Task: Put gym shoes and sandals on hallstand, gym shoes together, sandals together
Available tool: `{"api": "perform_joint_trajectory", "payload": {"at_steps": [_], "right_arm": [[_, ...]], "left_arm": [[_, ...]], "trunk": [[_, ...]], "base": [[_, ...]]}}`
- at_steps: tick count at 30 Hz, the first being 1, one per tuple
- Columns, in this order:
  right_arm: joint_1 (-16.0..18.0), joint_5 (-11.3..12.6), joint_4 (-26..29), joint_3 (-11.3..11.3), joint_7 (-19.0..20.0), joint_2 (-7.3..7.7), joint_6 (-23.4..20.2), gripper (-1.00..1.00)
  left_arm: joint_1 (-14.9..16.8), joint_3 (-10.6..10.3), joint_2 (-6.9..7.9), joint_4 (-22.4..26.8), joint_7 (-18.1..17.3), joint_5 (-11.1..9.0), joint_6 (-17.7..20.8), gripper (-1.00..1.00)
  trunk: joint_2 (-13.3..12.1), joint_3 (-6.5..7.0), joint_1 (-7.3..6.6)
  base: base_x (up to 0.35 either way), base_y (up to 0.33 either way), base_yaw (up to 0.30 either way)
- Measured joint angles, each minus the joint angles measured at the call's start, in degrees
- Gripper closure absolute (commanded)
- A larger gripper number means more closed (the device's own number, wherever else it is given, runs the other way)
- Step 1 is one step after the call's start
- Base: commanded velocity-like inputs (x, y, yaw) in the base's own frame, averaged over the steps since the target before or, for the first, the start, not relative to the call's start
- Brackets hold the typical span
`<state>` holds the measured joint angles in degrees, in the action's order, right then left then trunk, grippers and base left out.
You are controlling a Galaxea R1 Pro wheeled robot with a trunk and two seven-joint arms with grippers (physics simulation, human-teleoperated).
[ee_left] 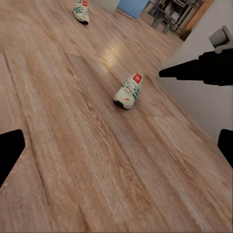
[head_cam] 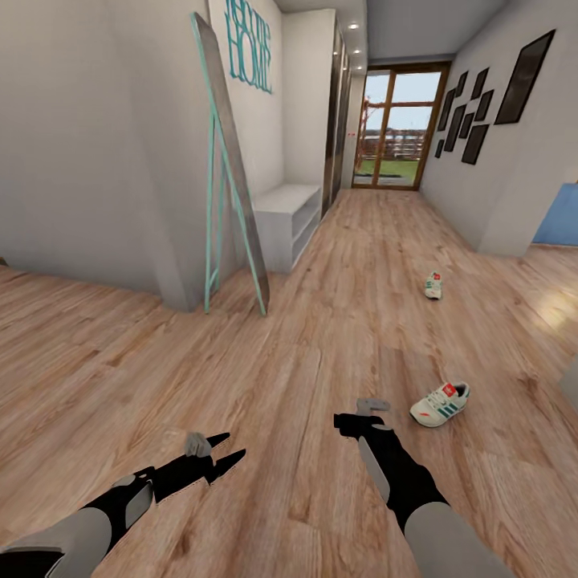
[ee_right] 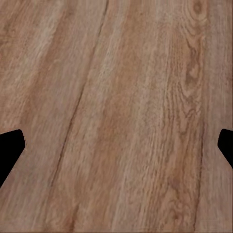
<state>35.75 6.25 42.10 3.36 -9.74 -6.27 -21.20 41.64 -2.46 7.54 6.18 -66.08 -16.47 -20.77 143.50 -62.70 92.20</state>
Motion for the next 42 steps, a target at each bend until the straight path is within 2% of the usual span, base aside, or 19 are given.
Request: {"api": "perform_joint_trajectory", "payload": {"at_steps": [14,31,42], "right_arm": [[0.0,0.0,0.0,0.0,0.0,0.02,0.0,-1.0],[0.0,0.0,-0.1,-0.1,0.0,0.02,0.0,-1.0],[0.0,0.0,-0.1,-0.1,0.0,0.04,0.0,-1.0]], "left_arm": [[0.0,-0.1,0.0,0.0,0.1,0.0,0.0,-1.0],[0.0,0.0,-0.01,0.0,0.1,0.0,0.0,-1.0],[0.0,0.0,0.0,0.0,0.1,0.0,0.0,-1.0]], "trunk": [[0.0,0.0,0.0],[0.0,0.0,-0.01],[0.0,0.0,-0.01]], "base": [[0.286,0.189,-0.001],[0.341,0.012,-0.217],[0.345,0.0,-0.044]]}}
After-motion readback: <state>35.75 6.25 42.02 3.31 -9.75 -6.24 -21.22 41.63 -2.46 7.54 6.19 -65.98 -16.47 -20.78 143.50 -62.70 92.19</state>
